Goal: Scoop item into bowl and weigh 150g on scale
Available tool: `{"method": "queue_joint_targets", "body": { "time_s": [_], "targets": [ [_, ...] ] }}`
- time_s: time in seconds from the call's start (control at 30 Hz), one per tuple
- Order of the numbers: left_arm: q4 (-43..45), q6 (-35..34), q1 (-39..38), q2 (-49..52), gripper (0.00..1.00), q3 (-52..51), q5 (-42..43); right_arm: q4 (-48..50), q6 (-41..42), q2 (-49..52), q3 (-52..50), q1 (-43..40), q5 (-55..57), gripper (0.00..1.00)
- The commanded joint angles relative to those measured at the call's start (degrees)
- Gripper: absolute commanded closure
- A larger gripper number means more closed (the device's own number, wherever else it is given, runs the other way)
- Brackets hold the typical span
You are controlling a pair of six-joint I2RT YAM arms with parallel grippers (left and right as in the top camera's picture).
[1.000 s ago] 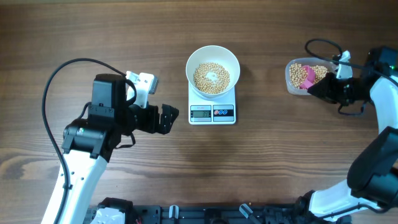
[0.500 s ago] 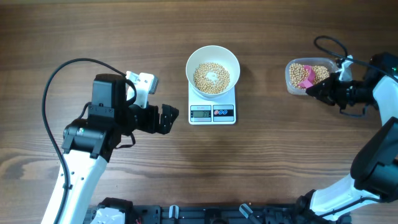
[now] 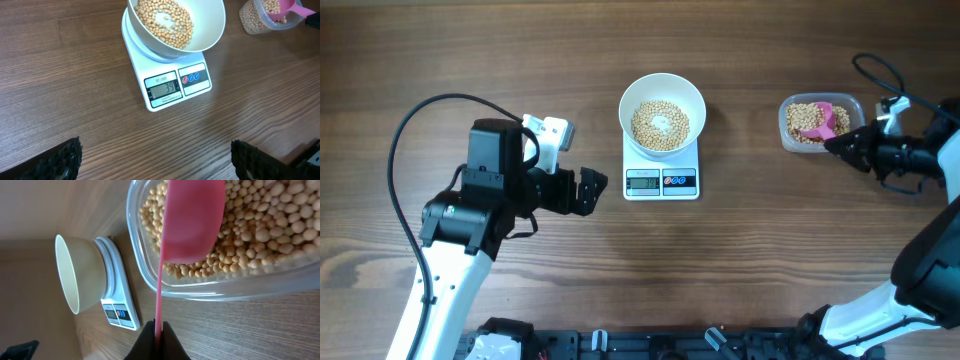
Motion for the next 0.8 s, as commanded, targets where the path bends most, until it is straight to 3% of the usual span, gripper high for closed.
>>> {"method": "queue_joint_targets", "body": {
  "time_s": [0.0,0.27,0.77],
  "targets": [
    [0.0,0.0,0.3,0.3,0.0,0.1,0.7,-0.3,-0.2,0.7,-0.5,-0.9,-5.6,0.96],
    [0.0,0.0,0.3,0.3,0.0,0.1,0.7,-1.9,-0.5,0.7,-0.5,-3.0,-10.2,0.95],
    [0.0,0.0,0.3,0.3,0.0,0.1,0.7,-8.9,-8.6,0.7,-0.5,-7.1,-15.0,0.96]
  ]
}}
